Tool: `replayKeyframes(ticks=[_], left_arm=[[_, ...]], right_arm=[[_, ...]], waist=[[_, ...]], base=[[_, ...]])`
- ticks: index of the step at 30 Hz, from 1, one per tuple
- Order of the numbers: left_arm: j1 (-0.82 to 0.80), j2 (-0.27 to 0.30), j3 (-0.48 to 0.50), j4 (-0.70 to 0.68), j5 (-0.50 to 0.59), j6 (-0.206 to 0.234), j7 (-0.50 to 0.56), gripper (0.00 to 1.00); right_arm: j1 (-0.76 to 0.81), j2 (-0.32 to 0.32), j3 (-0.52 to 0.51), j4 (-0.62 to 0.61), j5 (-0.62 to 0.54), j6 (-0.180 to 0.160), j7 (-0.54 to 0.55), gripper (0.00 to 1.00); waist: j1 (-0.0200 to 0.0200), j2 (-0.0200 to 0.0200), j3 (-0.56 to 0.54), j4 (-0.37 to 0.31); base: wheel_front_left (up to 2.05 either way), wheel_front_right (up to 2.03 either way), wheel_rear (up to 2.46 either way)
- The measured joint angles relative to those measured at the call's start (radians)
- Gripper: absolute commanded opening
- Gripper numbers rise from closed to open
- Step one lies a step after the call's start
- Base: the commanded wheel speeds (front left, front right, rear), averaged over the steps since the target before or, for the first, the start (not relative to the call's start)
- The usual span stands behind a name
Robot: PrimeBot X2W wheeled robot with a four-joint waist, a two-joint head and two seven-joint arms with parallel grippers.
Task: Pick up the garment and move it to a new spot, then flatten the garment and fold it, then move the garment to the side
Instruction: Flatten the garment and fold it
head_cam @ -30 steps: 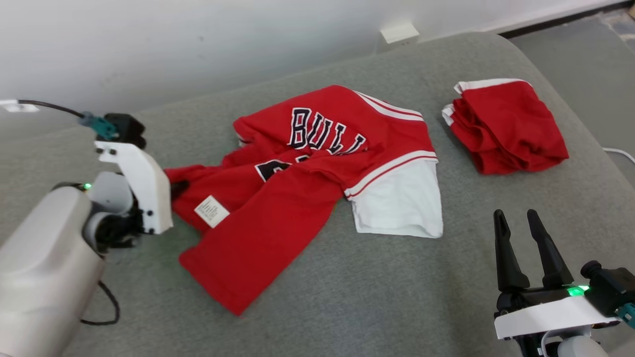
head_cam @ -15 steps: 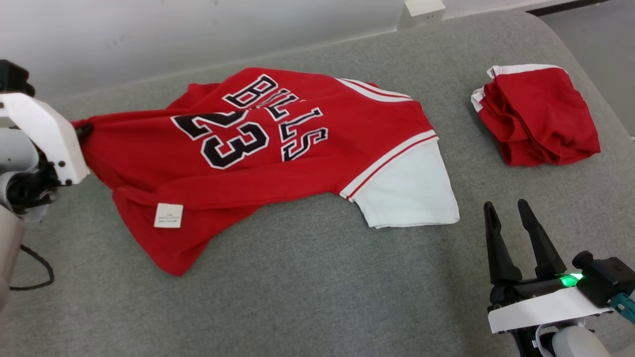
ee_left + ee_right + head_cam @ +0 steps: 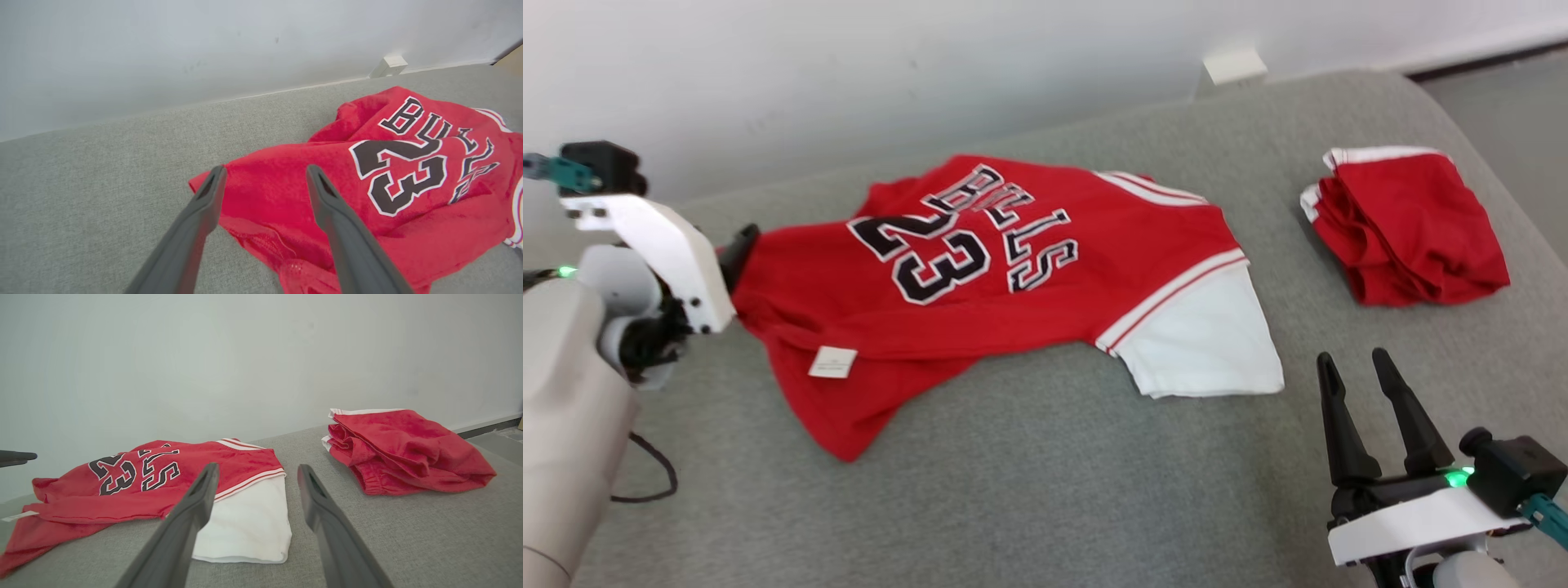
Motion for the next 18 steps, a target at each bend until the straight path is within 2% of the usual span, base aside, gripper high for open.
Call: replayKeyframes(ticks=[5, 11, 14, 18], left_arm=[[0.048, 0.037, -0.138, -0.148, 0.001, -0.001, 0.029, 1.0], [0.077, 0.146, -0.311, -0.352, -0.062, -0.003, 0.16, 1.0], [0.072, 0.189, -0.358, -0.397, -0.076, -0.003, 0.186, 1.0], [0.05, 0.215, -0.388, -0.404, -0.109, -0.003, 0.187, 1.0]], right_arm=[[0.022, -0.005, -0.008, -0.001, -0.007, 0.0, 0.011, 1.0], [0.03, -0.001, -0.01, -0.017, -0.007, 0.0, 0.017, 1.0], [0.028, 0.005, -0.008, -0.019, -0.006, 0.0, 0.016, 1.0], [0.015, 0.011, -0.002, -0.016, -0.004, 0.0, 0.015, 1.0]], waist=[[0.0, 0.0, -0.057, 0.037], [-0.0001, 0.0, -0.05, 0.053], [-0.0001, 0.0, -0.027, 0.04], [0.0, 0.0, 0.0, 0.012]], base=[[0.0, 0.0, 0.0], [0.0, 0.0, 0.0], [0.0, 0.0, 0.0], [0.0, 0.0, 0.0]])
